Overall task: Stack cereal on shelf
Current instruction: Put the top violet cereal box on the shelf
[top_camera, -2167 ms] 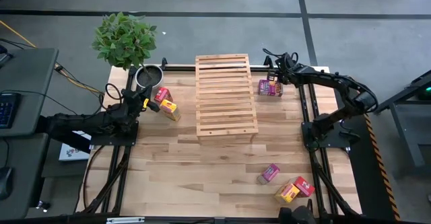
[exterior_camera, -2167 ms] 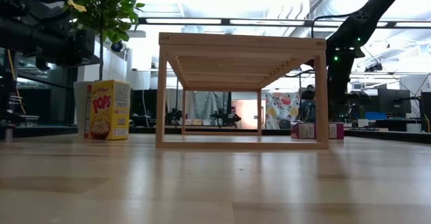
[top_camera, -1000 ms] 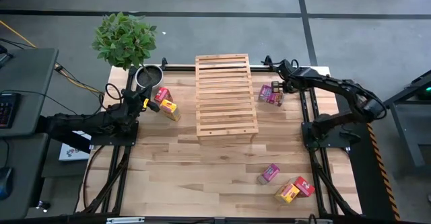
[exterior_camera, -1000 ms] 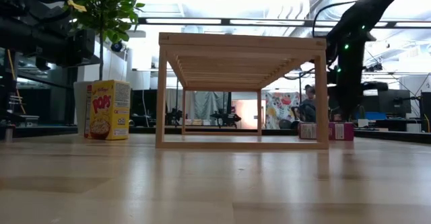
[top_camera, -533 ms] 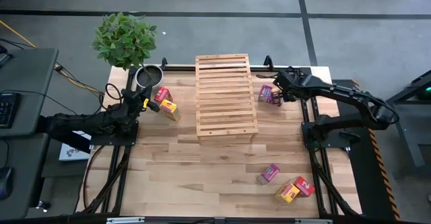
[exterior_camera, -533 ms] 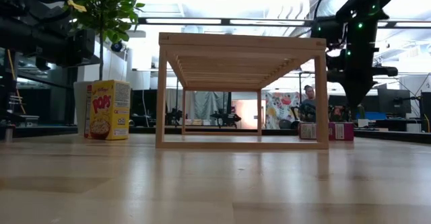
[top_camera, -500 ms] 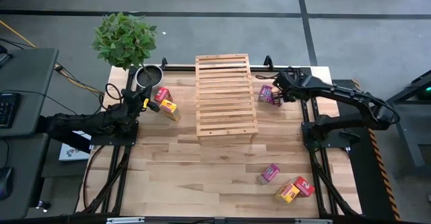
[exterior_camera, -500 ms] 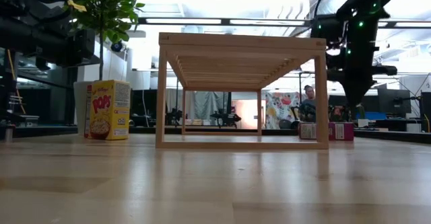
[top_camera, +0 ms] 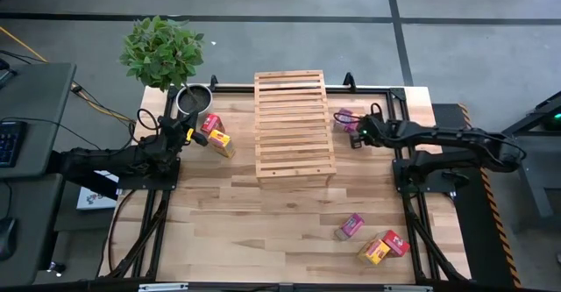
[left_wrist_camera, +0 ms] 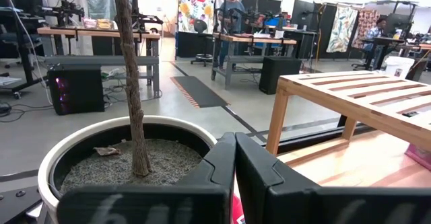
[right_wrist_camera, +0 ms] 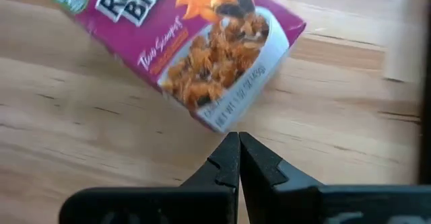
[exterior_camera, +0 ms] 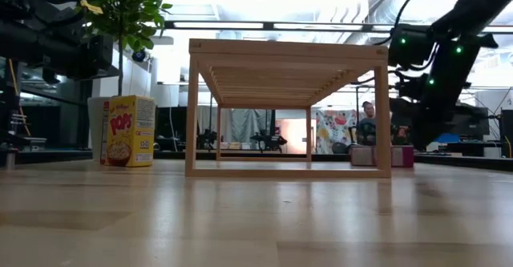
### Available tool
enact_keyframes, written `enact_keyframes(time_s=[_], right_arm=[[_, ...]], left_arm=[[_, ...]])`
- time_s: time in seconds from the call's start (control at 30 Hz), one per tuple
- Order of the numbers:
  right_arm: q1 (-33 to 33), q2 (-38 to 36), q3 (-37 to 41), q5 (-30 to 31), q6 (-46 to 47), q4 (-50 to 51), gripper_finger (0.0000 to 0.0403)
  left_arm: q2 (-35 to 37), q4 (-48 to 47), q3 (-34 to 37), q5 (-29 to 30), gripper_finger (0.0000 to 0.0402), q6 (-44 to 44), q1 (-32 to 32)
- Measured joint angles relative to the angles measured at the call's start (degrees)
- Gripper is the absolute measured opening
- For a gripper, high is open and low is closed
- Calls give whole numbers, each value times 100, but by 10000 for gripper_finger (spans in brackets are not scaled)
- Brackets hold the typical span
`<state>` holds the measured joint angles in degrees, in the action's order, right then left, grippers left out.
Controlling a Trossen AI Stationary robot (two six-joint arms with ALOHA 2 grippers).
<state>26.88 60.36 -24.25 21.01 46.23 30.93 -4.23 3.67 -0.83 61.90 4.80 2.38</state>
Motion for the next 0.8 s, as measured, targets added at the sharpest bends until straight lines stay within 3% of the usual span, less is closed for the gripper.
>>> enact_keyframes(time_s=[0.3,0.57,0.8], right_arm=[[-5,8,267,134,240,-107,0],[13,8,267,252,-330,-991,0],[13,-3,251,616,-1023,-935,0]], left_arm=[[-1,0,1,-1,3,1,1],[0,-1,1,-1,3,2,1],[-1,1,1,-1,3,0,0]])
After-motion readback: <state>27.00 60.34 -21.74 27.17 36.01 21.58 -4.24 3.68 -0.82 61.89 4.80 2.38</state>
